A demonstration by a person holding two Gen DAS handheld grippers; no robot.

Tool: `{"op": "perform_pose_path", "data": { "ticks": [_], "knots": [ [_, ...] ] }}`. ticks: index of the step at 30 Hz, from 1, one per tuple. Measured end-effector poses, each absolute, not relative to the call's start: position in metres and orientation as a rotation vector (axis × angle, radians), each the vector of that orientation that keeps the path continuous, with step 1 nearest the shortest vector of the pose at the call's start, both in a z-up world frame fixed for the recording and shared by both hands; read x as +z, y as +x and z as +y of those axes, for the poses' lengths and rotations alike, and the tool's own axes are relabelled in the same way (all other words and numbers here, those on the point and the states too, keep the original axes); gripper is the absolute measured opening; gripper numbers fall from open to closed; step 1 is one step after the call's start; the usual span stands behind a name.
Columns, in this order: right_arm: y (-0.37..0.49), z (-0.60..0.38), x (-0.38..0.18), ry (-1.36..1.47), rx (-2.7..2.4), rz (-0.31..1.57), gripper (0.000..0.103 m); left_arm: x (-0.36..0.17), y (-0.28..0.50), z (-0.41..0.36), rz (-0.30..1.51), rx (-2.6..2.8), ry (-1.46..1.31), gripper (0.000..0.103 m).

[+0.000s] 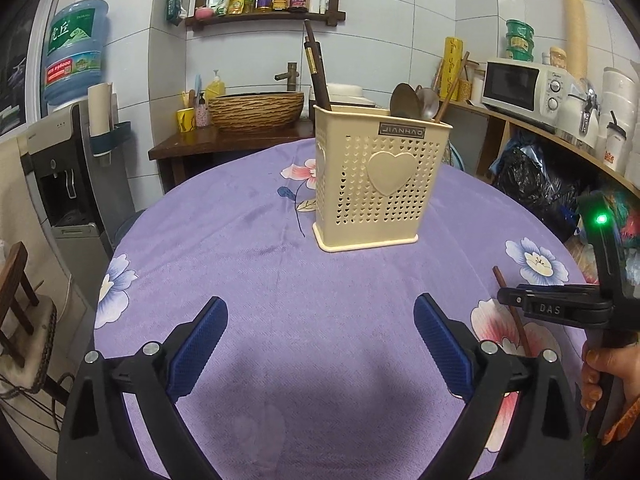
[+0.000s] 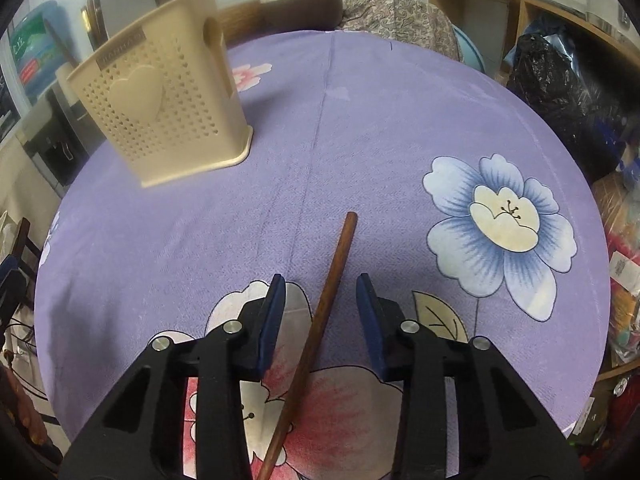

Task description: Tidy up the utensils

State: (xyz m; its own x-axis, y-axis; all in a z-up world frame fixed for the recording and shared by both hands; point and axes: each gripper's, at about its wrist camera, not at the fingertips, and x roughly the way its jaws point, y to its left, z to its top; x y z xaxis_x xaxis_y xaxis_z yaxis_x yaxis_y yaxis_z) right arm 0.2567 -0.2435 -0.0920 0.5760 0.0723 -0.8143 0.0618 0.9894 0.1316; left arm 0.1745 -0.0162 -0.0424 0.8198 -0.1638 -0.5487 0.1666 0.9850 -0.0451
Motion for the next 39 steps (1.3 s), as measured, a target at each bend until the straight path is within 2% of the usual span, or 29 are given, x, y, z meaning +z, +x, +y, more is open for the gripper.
{"op": "perform_pose_path", "data": {
  "ticks": [8,14,17,28,39],
  "knots": [
    [0.271,-0.243,-0.093,0.140,0.000,0.965,0.026,-0.047,0.176,-0.015,0.597,-0.170,0.000,0.093],
    [0.284,-0.248,-0.093,0.166,0.012,0.971,0.013,-0.046,0.174,-0.011,0.592,-0.164,-0.003,0.093],
    [0.289,-0.246,-0.093,0.181,0.042,0.974,0.010,-0.046,0.174,-0.010,0.594,-0.160,-0.013,0.093],
    [0.278,-0.237,-0.086,0.234,0.146,0.927,0.008,-0.045,0.175,-0.013,0.595,-0.155,-0.008,0.093],
    [0.235,-0.237,-0.013,0.261,0.267,0.714,0.008,-0.045,0.174,-0.017,0.600,-0.133,0.016,0.093]
  ]
}}
